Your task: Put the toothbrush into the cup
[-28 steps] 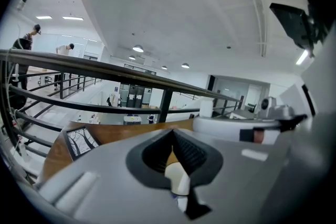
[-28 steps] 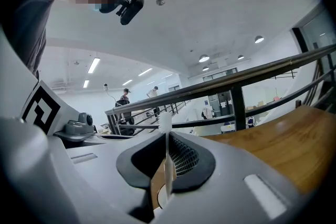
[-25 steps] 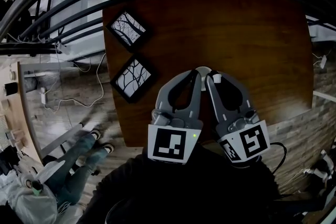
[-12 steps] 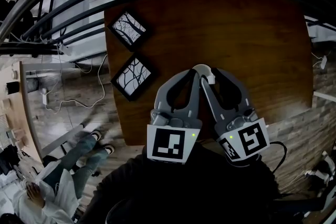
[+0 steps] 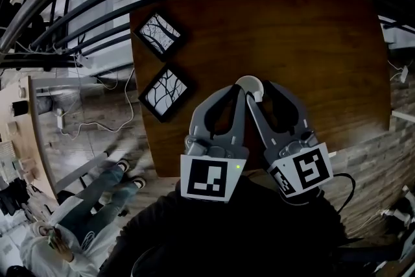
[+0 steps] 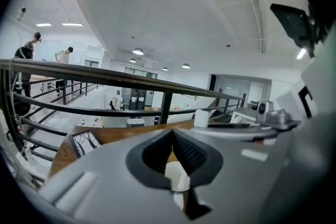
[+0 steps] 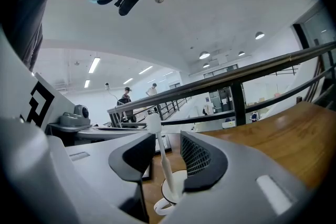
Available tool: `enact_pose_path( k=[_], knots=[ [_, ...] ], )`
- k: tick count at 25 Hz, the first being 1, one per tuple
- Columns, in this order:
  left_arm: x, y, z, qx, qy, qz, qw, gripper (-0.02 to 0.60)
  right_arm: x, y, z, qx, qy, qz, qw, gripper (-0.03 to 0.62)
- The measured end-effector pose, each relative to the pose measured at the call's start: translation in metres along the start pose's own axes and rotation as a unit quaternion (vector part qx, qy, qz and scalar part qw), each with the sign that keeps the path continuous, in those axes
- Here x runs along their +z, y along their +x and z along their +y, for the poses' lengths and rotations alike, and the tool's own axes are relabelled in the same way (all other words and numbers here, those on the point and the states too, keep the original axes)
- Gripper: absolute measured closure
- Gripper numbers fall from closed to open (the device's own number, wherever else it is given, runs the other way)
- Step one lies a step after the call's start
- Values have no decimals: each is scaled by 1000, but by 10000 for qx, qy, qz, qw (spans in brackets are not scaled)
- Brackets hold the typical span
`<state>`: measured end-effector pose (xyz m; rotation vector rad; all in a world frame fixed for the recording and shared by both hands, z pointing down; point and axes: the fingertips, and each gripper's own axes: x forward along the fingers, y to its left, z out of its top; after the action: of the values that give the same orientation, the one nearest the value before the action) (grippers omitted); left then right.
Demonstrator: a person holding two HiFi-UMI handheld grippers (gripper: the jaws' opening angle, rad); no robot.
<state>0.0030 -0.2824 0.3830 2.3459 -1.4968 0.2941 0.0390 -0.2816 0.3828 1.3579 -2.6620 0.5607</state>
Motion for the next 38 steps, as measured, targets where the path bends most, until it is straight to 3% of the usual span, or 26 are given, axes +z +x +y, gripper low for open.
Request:
enact_pose_path(
  k=[15, 27, 38],
  knots=[
    [-18, -15, -8, -1, 50, 188, 9998, 574, -30, -13, 5, -54, 69, 326, 9994, 434],
    [-33, -37, -18, -224, 78, 312, 9992, 574, -52, -34, 19, -298, 238, 497, 9980, 434],
    [-38, -56, -21, -274, 213, 296, 9990, 574, -48, -44, 31, -408, 245, 229, 9986, 434]
  ],
)
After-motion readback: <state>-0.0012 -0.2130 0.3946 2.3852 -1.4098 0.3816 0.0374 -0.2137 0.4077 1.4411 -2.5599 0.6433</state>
